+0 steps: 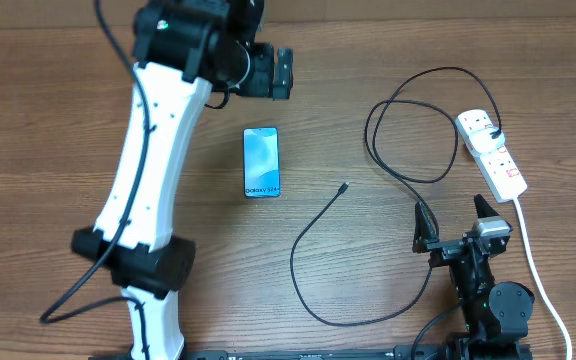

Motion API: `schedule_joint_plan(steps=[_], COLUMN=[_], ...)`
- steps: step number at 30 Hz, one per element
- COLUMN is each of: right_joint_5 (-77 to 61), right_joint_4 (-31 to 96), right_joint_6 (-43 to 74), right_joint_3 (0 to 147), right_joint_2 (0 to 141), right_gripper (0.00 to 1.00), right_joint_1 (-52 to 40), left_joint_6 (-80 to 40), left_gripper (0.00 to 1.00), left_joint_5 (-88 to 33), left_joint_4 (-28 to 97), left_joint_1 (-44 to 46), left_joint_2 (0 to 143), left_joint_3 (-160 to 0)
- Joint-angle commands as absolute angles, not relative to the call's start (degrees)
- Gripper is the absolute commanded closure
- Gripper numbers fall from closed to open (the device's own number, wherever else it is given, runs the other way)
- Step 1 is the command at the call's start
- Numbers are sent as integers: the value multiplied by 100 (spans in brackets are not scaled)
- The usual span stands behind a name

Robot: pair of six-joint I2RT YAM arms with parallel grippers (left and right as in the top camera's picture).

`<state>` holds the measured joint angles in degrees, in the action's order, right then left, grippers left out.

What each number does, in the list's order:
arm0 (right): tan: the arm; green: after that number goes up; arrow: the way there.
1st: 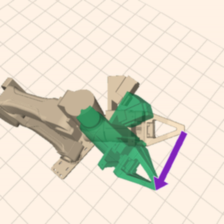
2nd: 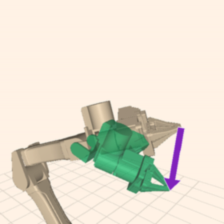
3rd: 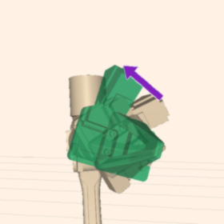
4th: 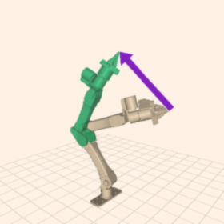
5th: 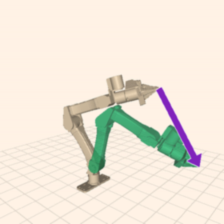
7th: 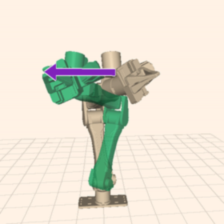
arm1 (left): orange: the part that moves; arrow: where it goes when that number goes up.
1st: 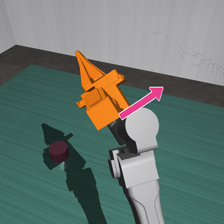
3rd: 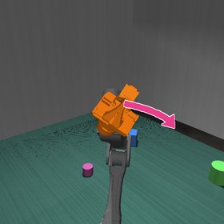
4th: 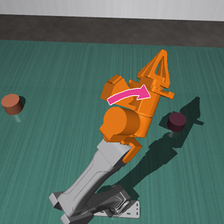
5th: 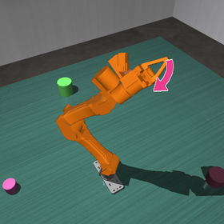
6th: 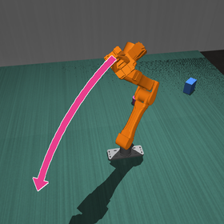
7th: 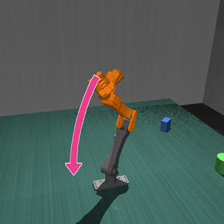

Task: Plug charger to phone and switch on socket
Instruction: 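Move the left gripper forward over the Galaxy S24 phone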

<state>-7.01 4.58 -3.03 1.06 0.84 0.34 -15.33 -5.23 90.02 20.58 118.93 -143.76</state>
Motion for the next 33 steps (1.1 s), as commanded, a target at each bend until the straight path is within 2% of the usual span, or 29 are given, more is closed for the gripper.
schedule_joint_plan(steps=[1,6,8,13,18,25,33], right_joint_5=[-624,-624,-624,-624,-624,-624,-624], right_joint_4=[440,440,440,440,440,440,440], right_joint_6=[-327,-327,-327,-327,-327,-327,-327], right_joint_3=[49,49,49,49,49,49,49], right_joint_2=[16,16,16,16,16,16,16], right_gripper=[0,0,0,0,0,0,0], right_joint_1=[1,1,1,1,1,1,1], left_joint_6=[-1680,-1671,-1787,-3092,-2915,-3092,-2991], left_gripper=[0,0,0,0,0,0,0], left_joint_5=[-456,-847,-637,-10,395,-130,-351], left_joint_4=[9168,9126,9198,9443,9443,9459,9579], left_joint_1=[2158,2255,2252,2244,2244,2167,2008], left_joint_2=[12291,12807,13008,13511,14035,14671,14577], left_joint_3=[-14532,-14532,-14527,-14523,-14523,-14523,-14525])
